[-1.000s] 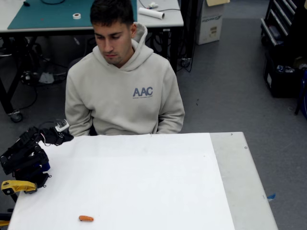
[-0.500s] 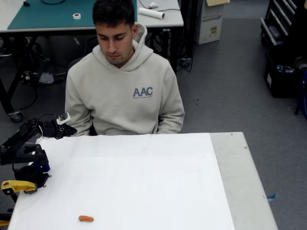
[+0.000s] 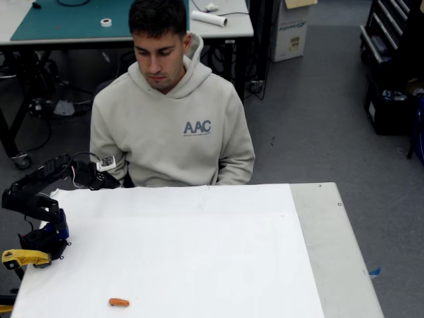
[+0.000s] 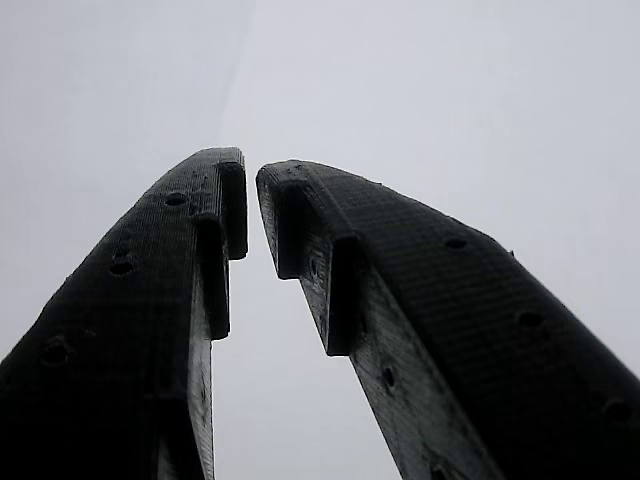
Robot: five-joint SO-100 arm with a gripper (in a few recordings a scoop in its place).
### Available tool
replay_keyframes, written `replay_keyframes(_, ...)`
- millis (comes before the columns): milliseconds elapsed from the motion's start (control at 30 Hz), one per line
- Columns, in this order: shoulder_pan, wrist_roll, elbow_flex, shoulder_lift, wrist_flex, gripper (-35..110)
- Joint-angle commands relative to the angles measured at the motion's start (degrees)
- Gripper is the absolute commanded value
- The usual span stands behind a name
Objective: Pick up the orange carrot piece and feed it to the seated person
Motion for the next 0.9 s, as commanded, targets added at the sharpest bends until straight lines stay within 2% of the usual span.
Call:
replay_keyframes(0,2.46,0.53,-3.87,-2.37,0.09,-3)
replay_keyframes(333,4.48,0.53,-10.28,-9.14,-0.53,-3)
replay_keyframes(633,4.57,0.53,-23.47,-20.83,0.18,-3)
replay_keyframes(867,5.36,0.53,-27.60,-31.90,-0.26,-3)
